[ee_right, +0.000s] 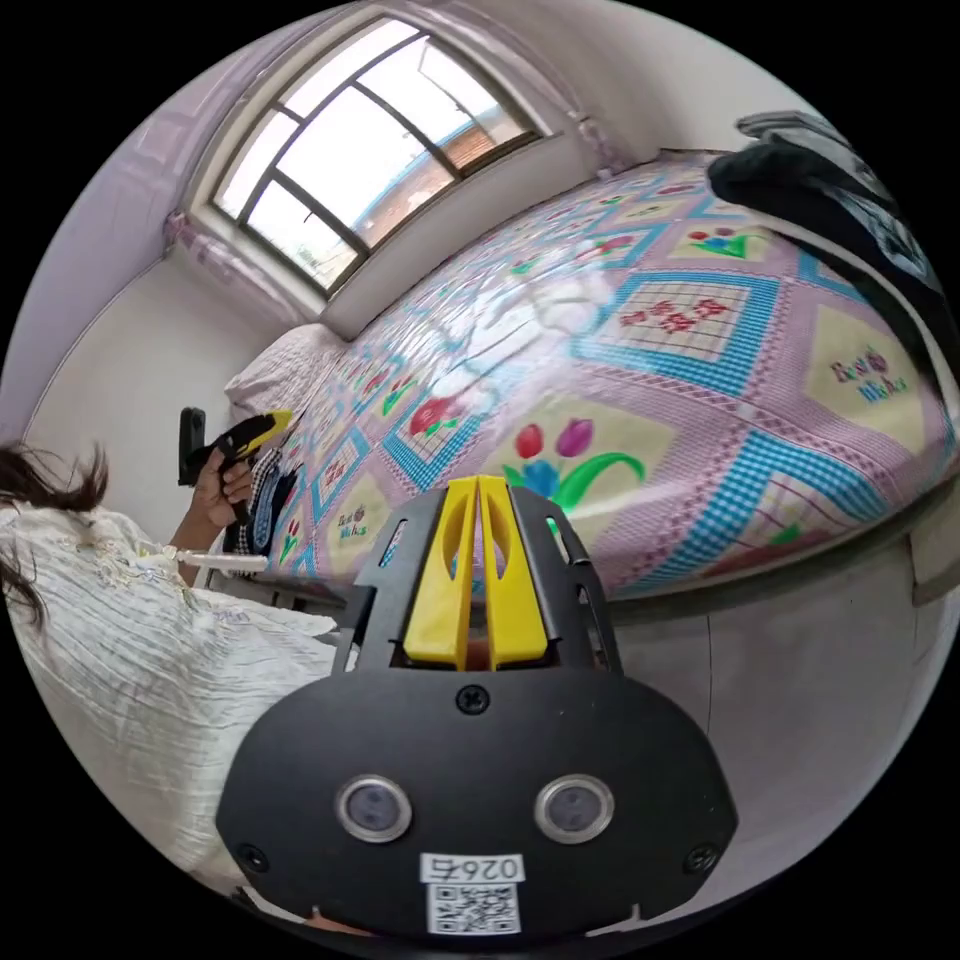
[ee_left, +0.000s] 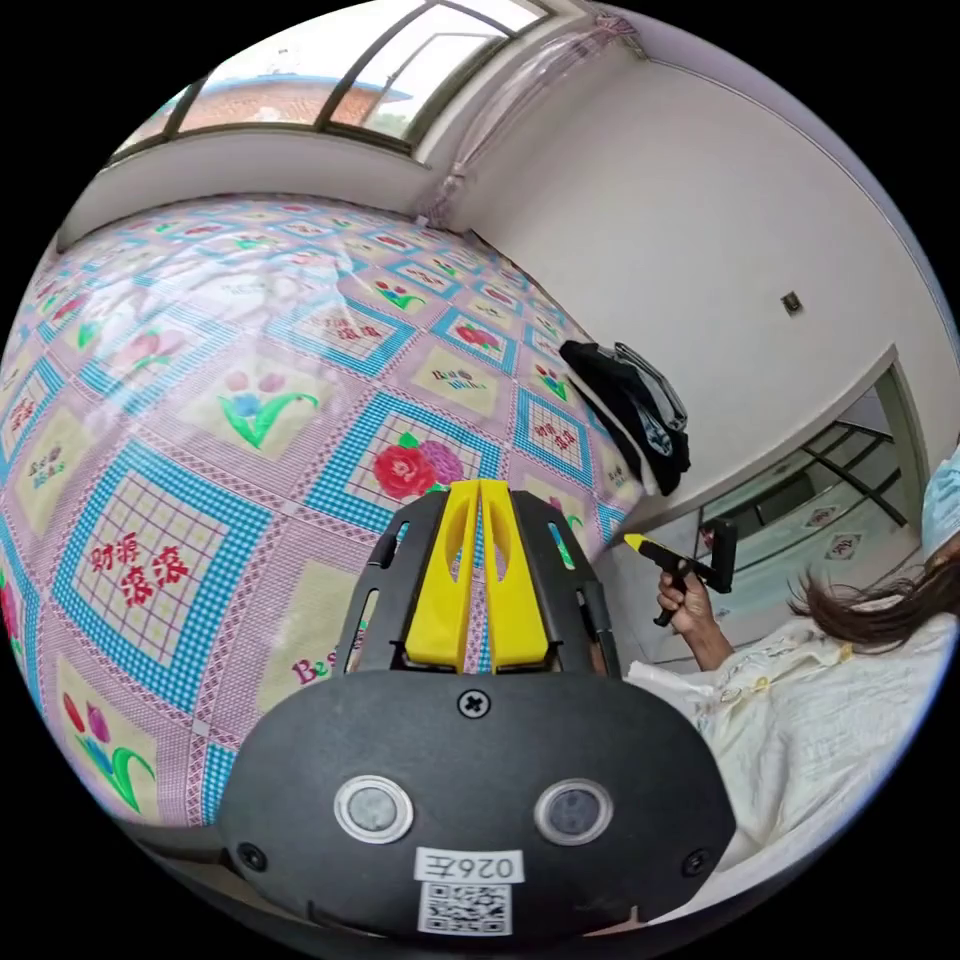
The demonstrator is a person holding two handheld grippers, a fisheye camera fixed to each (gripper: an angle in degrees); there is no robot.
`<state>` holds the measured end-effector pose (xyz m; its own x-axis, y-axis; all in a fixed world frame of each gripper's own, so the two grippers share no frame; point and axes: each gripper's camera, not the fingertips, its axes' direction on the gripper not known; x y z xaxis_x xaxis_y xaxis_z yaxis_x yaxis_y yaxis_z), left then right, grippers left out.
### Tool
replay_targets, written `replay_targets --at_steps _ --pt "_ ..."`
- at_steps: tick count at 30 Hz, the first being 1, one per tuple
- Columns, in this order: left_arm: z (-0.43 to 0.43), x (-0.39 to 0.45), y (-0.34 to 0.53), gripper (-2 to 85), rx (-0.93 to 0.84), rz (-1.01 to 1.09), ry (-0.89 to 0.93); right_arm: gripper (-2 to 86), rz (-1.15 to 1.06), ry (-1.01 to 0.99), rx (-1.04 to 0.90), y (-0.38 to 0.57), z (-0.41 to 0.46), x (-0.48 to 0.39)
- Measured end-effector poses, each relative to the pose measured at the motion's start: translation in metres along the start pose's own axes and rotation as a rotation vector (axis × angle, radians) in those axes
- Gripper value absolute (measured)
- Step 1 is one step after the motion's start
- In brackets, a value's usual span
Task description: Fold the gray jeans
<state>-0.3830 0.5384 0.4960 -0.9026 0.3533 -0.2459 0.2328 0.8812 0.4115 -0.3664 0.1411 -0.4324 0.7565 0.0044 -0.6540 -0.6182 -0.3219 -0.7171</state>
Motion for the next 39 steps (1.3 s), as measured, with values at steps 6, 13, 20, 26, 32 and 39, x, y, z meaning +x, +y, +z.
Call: replay_targets --at_steps 6,13,20,26,32,39 --pt "0.017 -0.070 -0.024 -1.0 -0.070 -0.064 0.165 -0.9 0.146 -0.007 0.142 0.013 -0.045 0.015" --pt "0.022 -0.148 -0.054 -1.0 -0.072 -0.062 0.288 -0.9 0.152 -0.041 0.137 0.015 -0.048 -0.020" --pt "0.038 -0.193 -0.085 0.4 -0.052 -0.050 0.359 -0.8 0.163 -0.051 0.274 0.017 -0.097 -0.027" --pt "0.126 -0.155 -0.171 7.8 -0.044 -0.054 0.552 1.6 0.212 0.082 0.529 0.016 -0.199 0.030" --pt "0.293 -0.025 -0.283 12.0 -0.204 0.112 0.751 8.8 0.319 0.182 0.683 -0.014 -0.311 0.121" --pt "0.447 0.099 -0.361 15.1 -0.353 0.169 0.815 10.0 0.424 0.192 0.607 -0.077 -0.385 0.225"
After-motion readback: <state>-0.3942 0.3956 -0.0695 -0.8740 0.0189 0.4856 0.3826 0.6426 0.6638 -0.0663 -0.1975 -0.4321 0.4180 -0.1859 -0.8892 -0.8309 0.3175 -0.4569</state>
